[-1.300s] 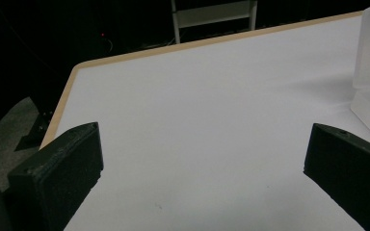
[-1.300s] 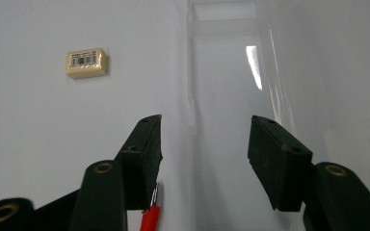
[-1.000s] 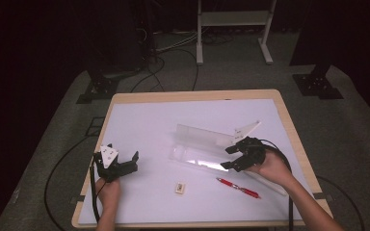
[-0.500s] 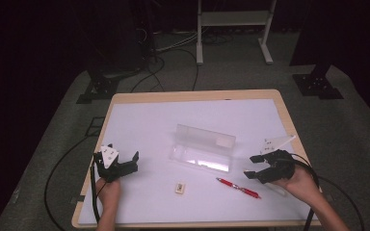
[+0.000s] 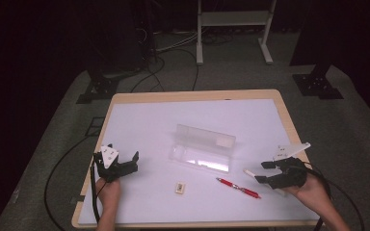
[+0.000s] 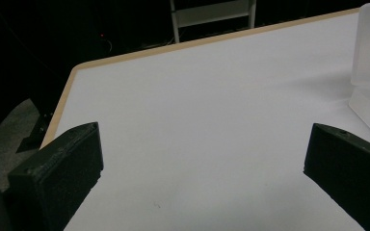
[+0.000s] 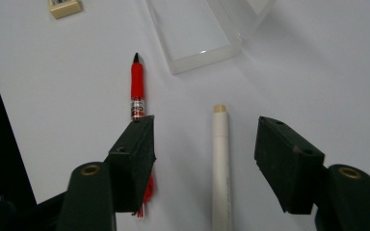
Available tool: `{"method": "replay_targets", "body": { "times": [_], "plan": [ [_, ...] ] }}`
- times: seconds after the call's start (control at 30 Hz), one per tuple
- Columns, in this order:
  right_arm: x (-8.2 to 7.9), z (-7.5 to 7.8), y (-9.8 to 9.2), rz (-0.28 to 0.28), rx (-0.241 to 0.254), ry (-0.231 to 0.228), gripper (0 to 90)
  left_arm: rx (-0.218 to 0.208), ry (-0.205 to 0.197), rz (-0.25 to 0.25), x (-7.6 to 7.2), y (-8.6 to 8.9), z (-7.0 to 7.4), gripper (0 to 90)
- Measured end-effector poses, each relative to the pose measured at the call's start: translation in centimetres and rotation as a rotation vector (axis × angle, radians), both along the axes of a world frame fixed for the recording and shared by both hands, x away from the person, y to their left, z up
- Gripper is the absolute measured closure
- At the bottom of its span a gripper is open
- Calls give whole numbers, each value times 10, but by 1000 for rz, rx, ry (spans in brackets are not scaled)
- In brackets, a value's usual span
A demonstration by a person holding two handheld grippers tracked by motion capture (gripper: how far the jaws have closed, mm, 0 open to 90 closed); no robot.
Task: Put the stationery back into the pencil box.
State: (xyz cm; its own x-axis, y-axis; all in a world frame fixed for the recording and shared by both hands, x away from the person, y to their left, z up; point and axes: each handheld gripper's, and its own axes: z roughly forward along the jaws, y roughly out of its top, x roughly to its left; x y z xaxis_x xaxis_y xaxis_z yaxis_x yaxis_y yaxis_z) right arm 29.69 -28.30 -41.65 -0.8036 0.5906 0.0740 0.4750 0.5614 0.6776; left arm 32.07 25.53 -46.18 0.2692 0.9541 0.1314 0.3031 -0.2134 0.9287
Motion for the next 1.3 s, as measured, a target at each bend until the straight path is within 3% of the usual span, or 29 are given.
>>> {"method": "replay_targets", "body": {
  "times": [0.63,1.07,1.3],
  "plan": [
    [-3,-28,-8,-39,-123,51,651,3,-1,0,0,-1,0,0],
    [-2,-39,-8,-47,-156,54,765,1,-2,0,0,0,0,0],
    [-4,-41,-8,-49,-158,39,779,3,-1,-2,-1,-1,0,0]
  ]
}}
